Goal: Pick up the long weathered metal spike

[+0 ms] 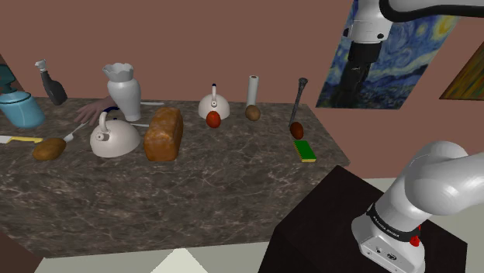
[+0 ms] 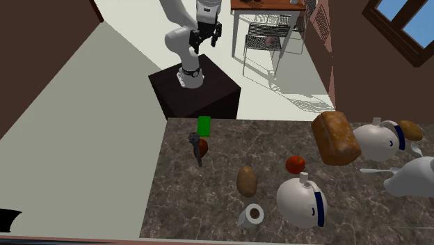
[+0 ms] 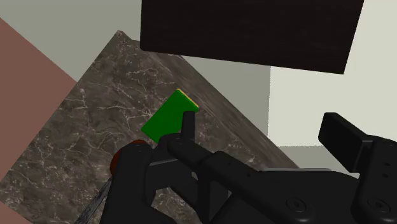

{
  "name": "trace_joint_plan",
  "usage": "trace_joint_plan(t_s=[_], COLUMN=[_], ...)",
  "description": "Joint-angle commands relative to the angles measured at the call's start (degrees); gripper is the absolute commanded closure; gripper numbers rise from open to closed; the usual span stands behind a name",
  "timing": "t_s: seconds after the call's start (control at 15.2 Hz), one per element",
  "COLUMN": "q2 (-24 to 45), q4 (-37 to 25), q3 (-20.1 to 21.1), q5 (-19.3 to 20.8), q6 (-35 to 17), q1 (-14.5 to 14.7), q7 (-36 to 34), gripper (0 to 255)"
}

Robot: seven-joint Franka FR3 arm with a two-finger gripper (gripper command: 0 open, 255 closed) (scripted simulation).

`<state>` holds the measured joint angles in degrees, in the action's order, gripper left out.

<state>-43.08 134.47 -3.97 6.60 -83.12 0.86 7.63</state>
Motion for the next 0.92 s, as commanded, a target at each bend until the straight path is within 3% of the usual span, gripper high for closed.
trace_joint_plan(t_s=[0.0, 0.86], q2=[0.0, 25.25], q4=[0.0, -13.34], q3=[0.0, -6.95], q5=[0.0, 3.84], q6=[0.0, -14.08], q1=[0.0, -2.97], q7=[0.0, 3.37], gripper=[0, 0])
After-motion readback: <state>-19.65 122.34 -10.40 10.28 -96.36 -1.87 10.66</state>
